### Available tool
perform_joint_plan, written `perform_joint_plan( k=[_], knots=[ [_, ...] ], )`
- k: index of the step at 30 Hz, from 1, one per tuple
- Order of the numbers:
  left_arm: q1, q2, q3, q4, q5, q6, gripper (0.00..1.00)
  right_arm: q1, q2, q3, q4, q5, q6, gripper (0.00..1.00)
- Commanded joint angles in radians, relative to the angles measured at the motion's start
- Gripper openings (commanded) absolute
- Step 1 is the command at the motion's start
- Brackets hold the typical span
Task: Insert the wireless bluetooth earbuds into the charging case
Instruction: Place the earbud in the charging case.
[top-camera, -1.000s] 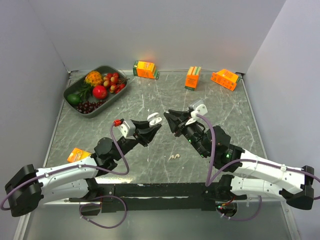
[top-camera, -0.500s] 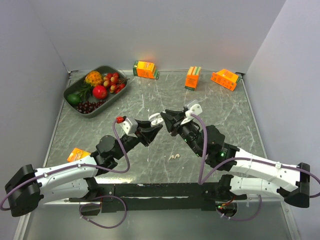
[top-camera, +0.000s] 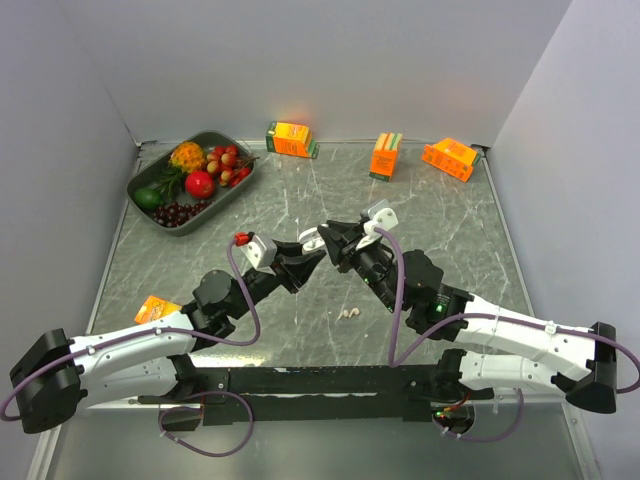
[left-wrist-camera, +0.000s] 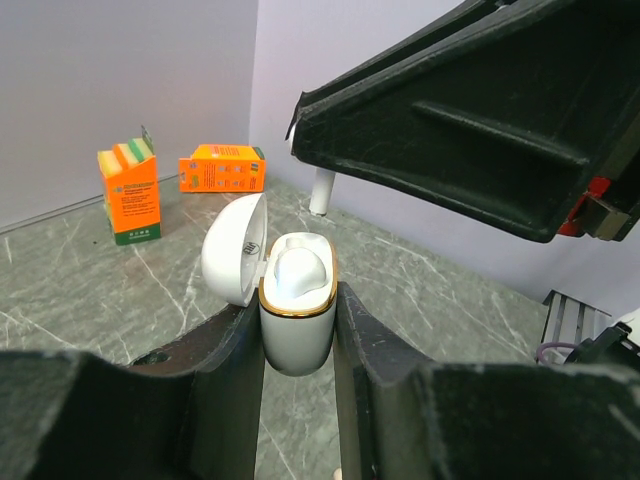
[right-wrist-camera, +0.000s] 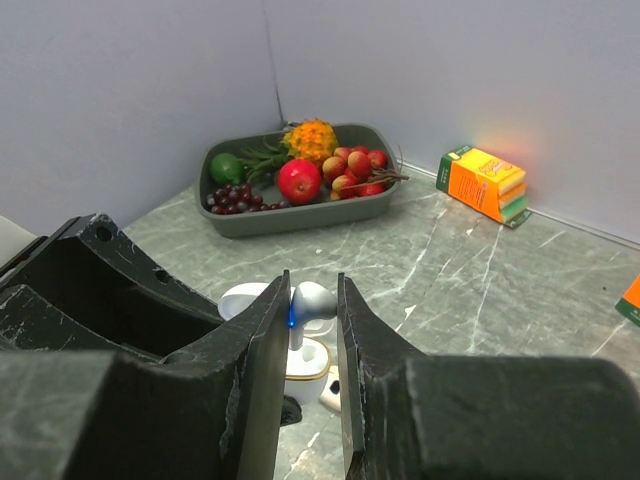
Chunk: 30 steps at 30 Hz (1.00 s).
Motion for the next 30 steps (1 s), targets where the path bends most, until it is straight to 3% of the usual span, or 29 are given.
perform_joint_plan(
  k=[1, 26, 30],
  knots=[
    [0.004, -0.01, 0.053, 0.024, 0.011, -0.021, 0.01, 0.007, 0.003, -0.012, 0.041, 0.002, -0.004, 0.0],
    [0.004, -0.026, 0.052, 0.03, 0.002, -0.023, 0.01, 0.009, 0.003, -0.02, -0.002, -0.013, -0.005, 0.0],
    [0.004, -0.024, 0.049, 0.032, -0.001, -0.025, 0.01, 0.007, 0.003, -0.009, -0.025, -0.019, 0.002, 0.09]
  ],
)
